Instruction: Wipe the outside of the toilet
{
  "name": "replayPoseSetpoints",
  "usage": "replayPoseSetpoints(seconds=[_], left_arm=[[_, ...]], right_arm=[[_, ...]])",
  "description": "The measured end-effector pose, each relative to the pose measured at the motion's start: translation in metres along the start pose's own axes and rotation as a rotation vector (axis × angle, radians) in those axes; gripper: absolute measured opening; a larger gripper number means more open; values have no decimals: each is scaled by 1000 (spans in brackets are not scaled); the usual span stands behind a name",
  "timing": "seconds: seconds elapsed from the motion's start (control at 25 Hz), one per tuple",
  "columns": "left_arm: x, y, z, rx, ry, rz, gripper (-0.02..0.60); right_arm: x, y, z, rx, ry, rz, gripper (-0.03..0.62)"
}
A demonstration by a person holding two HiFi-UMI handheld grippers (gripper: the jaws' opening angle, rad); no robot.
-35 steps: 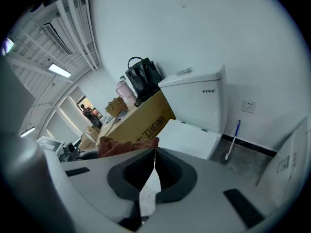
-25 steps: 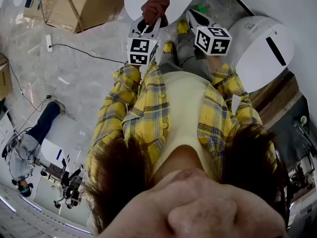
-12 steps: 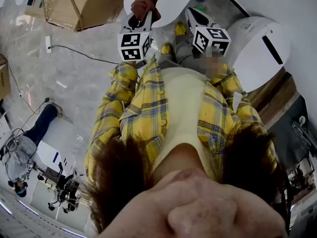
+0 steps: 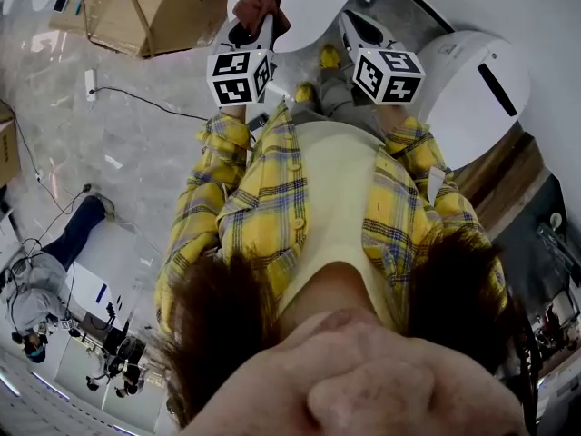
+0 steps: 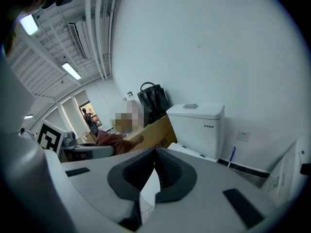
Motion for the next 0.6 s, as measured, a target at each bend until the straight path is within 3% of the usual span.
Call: replayPoseSetpoints(seconds=[0.6], left_arm=[[37, -23, -3, -48, -58, -6, 97]], right_arm=[[37, 12, -1, -3, -56, 10, 25]])
Point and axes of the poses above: the fingertips, and each gripper's own axes: x backward along the fingers, y to its left, z out of its underside, the point moved 8 cm from there along x, backward along the fingers, and after that the axes turned 6 degrees about z, right-handed, at the moved point
